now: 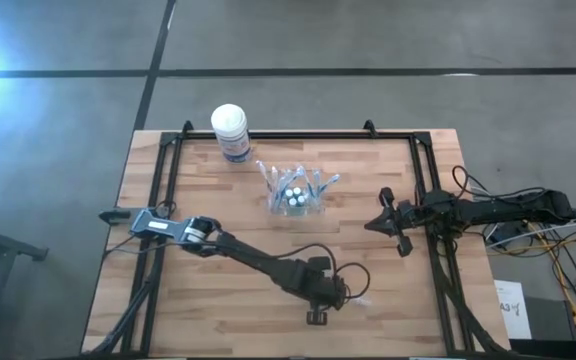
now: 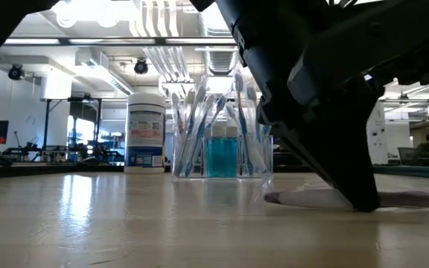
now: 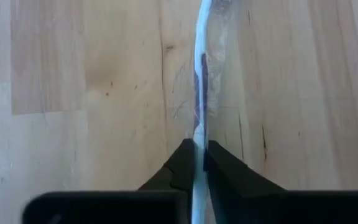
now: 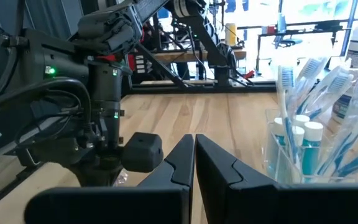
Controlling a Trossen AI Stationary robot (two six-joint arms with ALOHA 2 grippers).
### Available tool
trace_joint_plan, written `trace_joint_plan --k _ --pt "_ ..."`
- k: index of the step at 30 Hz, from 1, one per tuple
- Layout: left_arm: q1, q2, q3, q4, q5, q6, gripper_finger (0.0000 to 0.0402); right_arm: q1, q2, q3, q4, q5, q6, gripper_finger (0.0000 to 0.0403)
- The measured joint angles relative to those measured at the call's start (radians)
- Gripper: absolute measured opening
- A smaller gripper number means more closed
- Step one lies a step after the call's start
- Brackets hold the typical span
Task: Pick & Place toothbrushing station
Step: Put the purple toothbrush into the transparent organizer
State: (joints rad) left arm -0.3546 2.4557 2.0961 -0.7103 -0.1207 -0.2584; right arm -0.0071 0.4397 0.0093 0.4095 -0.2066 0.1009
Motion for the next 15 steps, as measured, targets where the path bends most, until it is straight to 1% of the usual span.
trace_joint_plan --k 1,4,6,8,11,15 --pt "0.000 -0.003 0.001 -0.002 0.000 0.003 0.0023 0.000 0.000 0.000 0.000 0.000 0.000 0.0013" --pt "0.000 -0.020 -0.005 -0.009 -0.004 0.004 0.0028 0.000 0.000 0.000 0.000 0.000 0.001 0.0013" --pt "0.000 -0.039 -0.011 -0.033 -0.029 0.004 0.0028 0.000 0.000 0.000 0.001 0.000 0.005 0.0013" --pt "-0.003 -0.068 -0.013 -0.052 -0.093 0.005 0.0021 0.000 0.000 0.000 0.001 0.000 0.008 0.0013" --pt "-0.015 -0.145 -0.017 -0.083 -0.212 0.021 0.0020 0.000 0.000 0.000 0.005 0.000 0.009 0.0013" --pt "-0.042 -0.276 -0.098 -0.079 -0.331 0.024 0.0020 0.003 0.001 0.000 0.011 -0.015 0.018 0.0013"
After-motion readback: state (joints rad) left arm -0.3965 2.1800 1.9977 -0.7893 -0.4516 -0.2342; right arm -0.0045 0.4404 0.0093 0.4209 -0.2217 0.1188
